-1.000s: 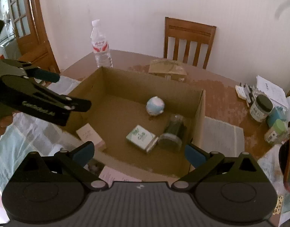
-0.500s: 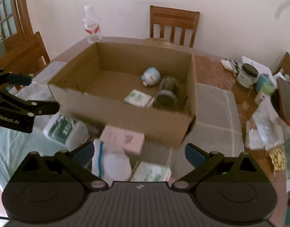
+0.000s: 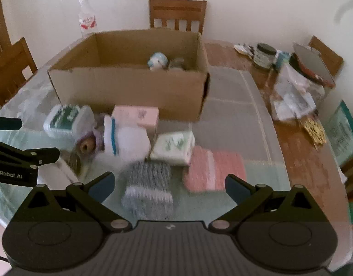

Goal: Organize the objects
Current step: 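Move both grippers back over the remaining table items, then grasp white blue-striped knit sock with left gripper while right gripper grasps grey knit sock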

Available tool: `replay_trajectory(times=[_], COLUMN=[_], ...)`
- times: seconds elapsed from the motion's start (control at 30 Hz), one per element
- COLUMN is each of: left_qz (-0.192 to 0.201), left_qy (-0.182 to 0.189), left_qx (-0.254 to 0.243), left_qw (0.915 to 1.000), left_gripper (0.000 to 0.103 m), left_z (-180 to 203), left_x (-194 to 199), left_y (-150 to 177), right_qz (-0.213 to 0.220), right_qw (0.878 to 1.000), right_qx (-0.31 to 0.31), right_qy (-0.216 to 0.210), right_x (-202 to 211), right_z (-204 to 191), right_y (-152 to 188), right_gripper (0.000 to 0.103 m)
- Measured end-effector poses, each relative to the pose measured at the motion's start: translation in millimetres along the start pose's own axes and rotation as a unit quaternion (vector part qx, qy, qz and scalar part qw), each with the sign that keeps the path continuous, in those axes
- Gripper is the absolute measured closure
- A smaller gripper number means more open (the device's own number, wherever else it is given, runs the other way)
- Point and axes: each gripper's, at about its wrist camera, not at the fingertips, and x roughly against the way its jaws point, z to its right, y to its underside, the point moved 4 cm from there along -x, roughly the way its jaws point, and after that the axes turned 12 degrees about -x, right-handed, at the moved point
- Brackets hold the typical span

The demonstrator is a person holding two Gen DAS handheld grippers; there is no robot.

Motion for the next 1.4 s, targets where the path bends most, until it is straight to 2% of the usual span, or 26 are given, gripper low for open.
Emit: replay_trajectory(times=[0.23, 0.6, 0.77, 1.03, 1.17, 1.4], left_qz=[-0.023, -0.035, -0.038, -0.046, -0.052, -0.057], left_qy=[-0.006, -0.015, -0.014, -0.002, 0.013, 0.033], left_qx=[0.055, 0.101, 0.094, 0.048, 0.029, 0.004], left_qw=[0.9982, 0.9941, 0.9948, 0.9978, 0.9981, 0.9978], left_gripper=[0.001, 0.001, 0.001, 0.001, 0.001, 0.005], left_z=[-0.4, 17.9, 27.8, 42.3, 49.8, 57.5], left_x=[2.4, 10.7, 13.3, 18.0, 16.6, 7.9], left_y=[19.6, 41.2, 47.9, 56.4, 60.5, 64.8], right_qz=[-0.019, -0.049, -0.064, -0.081, -0.088, -0.068], right_qw=[1.000, 0.994, 0.986, 0.973, 0.970, 0.967], right_qx=[0.002, 0.069, 0.115, 0.171, 0.177, 0.198], right_qy=[-0.019, -0.068, -0.098, -0.136, -0.142, -0.144], right_x=[-7.8, -26.8, -33.4, -53.8, -63.7, -68.8], right_z=[6.9, 22.1, 20.0, 12.9, 10.7, 8.0], right_y=[7.7, 9.6, 21.7, 36.4, 36.7, 35.6], right_gripper=[0.000, 0.000, 0.000, 0.000, 0.000, 0.000])
